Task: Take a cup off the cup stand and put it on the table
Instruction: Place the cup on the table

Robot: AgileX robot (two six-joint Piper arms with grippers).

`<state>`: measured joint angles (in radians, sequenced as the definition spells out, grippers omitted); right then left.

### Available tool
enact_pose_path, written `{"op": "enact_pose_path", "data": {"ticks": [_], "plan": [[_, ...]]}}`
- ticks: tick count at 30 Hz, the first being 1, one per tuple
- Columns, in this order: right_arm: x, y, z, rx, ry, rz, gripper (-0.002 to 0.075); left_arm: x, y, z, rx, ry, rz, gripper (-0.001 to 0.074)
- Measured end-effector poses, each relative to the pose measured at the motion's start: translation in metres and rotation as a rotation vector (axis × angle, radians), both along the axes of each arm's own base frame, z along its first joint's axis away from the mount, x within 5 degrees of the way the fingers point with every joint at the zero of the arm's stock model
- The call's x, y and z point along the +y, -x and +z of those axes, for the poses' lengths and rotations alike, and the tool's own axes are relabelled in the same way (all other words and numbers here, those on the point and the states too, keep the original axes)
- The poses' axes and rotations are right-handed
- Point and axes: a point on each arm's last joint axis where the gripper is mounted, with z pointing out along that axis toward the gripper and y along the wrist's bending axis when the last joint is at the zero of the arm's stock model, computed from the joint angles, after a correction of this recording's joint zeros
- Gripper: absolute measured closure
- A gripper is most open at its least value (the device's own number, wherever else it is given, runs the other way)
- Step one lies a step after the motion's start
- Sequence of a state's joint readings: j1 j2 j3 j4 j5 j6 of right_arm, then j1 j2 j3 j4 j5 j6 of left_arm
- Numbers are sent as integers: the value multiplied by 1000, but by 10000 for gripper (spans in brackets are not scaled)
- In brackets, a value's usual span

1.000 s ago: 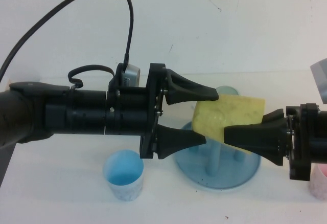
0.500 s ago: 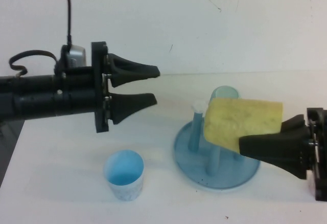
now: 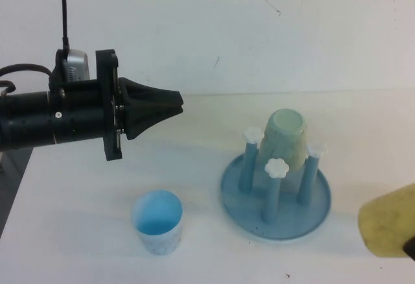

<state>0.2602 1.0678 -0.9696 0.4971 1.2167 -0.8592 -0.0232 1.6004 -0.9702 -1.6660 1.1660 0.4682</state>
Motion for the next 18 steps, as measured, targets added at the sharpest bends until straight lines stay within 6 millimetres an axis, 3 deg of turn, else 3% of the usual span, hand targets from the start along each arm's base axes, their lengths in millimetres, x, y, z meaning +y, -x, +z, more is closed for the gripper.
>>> {"op": "enact_pose_path", "data": {"ticks": [9,14,18], "plan": [[43,-20,-61,186,441,89,699,0,8,5,-361,-163,-80,732],[57,-37,-97,224,654,73,699,1,31,33,-583,-273,-117,735],[59,-47,-115,247,746,66,699,10,62,64,-797,-521,-73,735]]}}
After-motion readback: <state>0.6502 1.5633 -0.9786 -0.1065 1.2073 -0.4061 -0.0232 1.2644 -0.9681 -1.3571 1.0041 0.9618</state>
